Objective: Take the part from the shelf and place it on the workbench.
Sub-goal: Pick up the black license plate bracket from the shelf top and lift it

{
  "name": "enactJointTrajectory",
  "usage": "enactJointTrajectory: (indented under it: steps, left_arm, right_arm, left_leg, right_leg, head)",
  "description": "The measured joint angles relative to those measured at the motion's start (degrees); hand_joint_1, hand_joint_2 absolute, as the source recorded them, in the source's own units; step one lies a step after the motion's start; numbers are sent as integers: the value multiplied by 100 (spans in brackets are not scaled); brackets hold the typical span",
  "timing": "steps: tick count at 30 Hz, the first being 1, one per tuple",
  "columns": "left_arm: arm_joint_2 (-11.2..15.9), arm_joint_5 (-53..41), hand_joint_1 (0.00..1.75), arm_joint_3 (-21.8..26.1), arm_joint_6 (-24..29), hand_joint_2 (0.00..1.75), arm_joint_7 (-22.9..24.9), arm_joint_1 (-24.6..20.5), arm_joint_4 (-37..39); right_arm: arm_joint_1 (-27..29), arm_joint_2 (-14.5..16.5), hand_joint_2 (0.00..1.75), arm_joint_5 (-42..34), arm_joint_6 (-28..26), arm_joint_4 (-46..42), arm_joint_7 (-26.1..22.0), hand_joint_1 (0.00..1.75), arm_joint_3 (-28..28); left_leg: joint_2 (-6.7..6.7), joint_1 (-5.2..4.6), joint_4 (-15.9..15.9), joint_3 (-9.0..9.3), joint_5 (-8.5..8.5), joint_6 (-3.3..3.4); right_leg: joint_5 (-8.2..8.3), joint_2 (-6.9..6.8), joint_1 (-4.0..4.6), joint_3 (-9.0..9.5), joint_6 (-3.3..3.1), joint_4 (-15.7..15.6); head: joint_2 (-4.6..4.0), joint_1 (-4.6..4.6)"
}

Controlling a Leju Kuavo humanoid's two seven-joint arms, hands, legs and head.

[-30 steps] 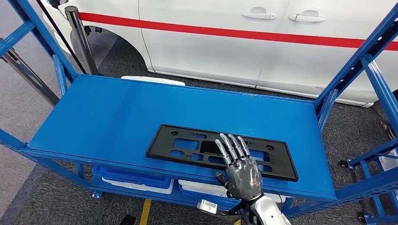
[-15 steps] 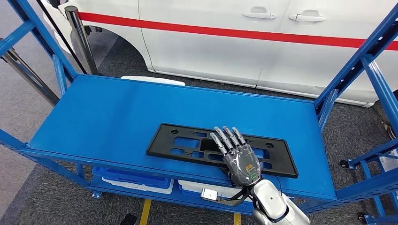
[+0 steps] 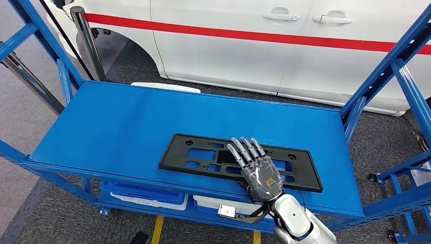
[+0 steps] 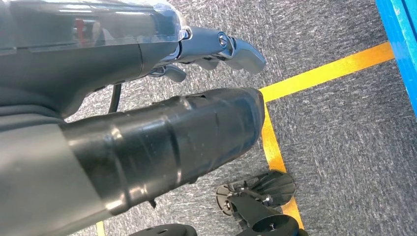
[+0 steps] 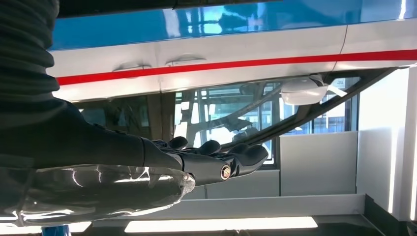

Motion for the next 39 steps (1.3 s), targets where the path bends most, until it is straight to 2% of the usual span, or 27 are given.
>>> enactJointTrajectory:
  steps: [8, 20, 28, 34, 39]
  left_arm:
    - [0, 44, 0, -20, -4, 0, 0, 2, 0]
    - [0, 80, 0, -26, -13, 0, -11, 6, -1]
    - [0, 105, 0, -55, -3, 0, -7, 19, 1]
    - [0, 118, 0, -112, 7, 0, 0, 21, -1]
    - [0, 123, 0, -122, 7, 0, 0, 22, 0]
  right_arm:
    - [-36, -78, 175, -401, 619, 113, 46, 0, 49]
    - [-83, -152, 175, -517, 813, 259, 179, 0, 59]
    - [-21, -152, 175, 141, 307, 332, 548, 0, -29]
    - [-23, -151, 175, 877, 197, 436, 890, 0, -101]
    - [-44, -151, 175, 1108, 181, 522, 1002, 0, -140]
  left_leg:
    - [0, 0, 0, 0, 0, 0]
    - [0, 0, 0, 8, 0, 0]
    - [0, 0, 0, 9, 0, 0]
    - [0, 0, 0, 8, 0, 0]
    - [0, 0, 0, 9, 0, 0]
  right_leg:
    - [0, 0, 0, 0, 0, 0]
    - [0, 0, 0, 5, 0, 0]
    - [0, 0, -1, 7, 0, 0]
    - [0, 0, 0, 6, 0, 0]
    - [0, 0, 0, 8, 0, 0]
  head:
    - [0, 0]
    - [0, 0]
    - [0, 0]
    - [0, 0]
    - [0, 0]
